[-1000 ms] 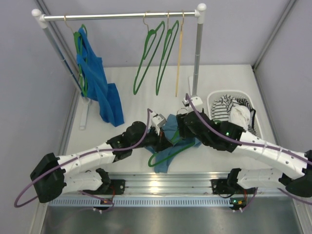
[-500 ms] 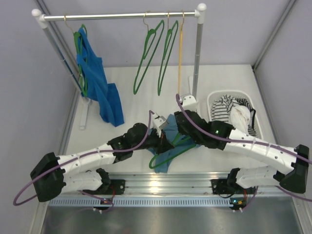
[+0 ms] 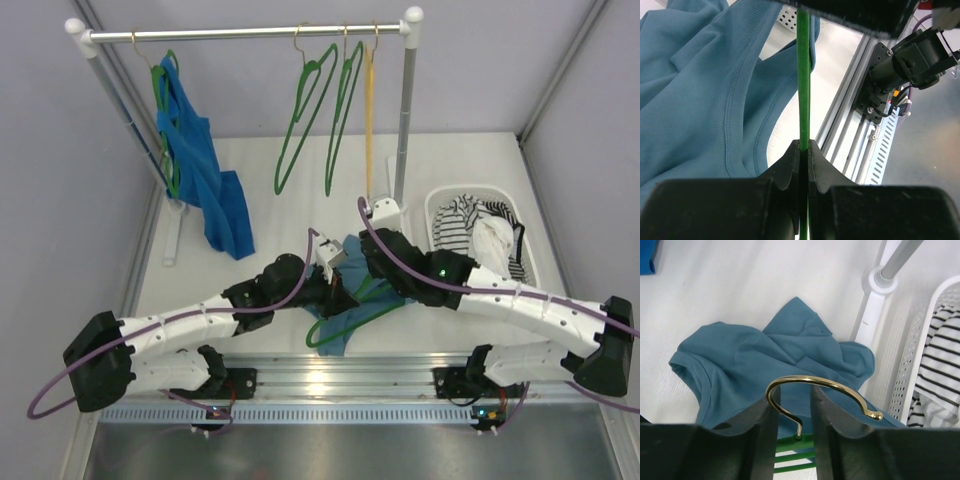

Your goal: Place the tank top on the hanger

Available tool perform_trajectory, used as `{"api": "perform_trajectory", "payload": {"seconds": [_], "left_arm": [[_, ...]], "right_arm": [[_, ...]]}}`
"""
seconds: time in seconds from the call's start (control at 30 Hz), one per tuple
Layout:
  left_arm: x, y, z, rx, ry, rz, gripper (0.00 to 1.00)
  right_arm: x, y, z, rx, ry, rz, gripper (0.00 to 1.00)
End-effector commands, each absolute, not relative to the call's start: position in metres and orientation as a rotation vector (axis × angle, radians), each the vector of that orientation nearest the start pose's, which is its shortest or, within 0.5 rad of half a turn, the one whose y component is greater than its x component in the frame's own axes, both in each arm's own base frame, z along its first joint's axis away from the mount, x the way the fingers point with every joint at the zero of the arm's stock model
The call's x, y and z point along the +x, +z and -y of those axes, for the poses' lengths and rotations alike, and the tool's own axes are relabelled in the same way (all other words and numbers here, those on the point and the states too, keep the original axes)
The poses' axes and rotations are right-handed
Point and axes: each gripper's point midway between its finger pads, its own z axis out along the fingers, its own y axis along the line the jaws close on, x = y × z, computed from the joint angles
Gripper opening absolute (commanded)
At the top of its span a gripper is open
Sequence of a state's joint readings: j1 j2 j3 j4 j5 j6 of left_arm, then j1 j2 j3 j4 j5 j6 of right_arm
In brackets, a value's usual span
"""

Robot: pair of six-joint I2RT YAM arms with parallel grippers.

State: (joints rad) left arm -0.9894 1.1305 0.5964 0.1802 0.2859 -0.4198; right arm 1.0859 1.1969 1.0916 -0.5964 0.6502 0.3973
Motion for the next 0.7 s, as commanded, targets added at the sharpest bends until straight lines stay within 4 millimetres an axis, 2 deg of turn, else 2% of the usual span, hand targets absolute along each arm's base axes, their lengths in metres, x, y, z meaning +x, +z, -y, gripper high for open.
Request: {"api": "perform_trajectory", "payload": {"seconds": [0.0,0.1,0.2,0.27,0.3,0.33,0.37,0.43,0.47,0.6,0.67], "left_arm": [[0.150,0.186,0.346,0.767,-1.194,-1.869,0.00],[0.151,0.186,0.347,0.763,-1.190,-1.871,0.00],[0.151,0.187,0.349,0.766,-1.202,-1.870,0.00],[0.150,0.187,0.350,0.767,-1.208,-1.871,0.00],[0.151,0.187,0.350,0.763,-1.209,-1.873,0.00],[0.151,0.186,0.350,0.764,-1.207,-1.878,0.00],[0.151,0.186,0.349,0.753,-1.205,-1.885,0.06],[0.154,0.185,0.347,0.721,-1.185,-1.902,0.18],[0.155,0.183,0.345,0.707,-1.175,-1.914,0.29],[0.169,0.193,0.331,0.581,-1.099,-1.918,0.45],[0.171,0.195,0.325,0.545,-1.080,-1.929,0.48]], "right_arm": [[0.233,0.223,-0.231,-0.345,0.147,-2.063,0.32],[0.230,0.221,-0.227,-0.336,0.150,-2.067,0.37],[0.230,0.218,-0.227,-0.331,0.145,-2.073,0.31],[0.230,0.218,-0.227,-0.330,0.146,-2.072,0.21],[0.231,0.221,-0.227,-0.327,0.146,-2.068,0.10],[0.231,0.221,-0.228,-0.327,0.146,-2.068,0.04],[0.231,0.222,-0.228,-0.335,0.144,-2.066,0.00],[0.231,0.224,-0.230,-0.349,0.154,-2.062,0.00],[0.230,0.224,-0.229,-0.360,0.154,-2.061,0.00],[0.227,0.224,-0.228,-0.370,0.176,-2.045,0.00],[0.226,0.226,-0.228,-0.374,0.200,-2.037,0.00]]}}
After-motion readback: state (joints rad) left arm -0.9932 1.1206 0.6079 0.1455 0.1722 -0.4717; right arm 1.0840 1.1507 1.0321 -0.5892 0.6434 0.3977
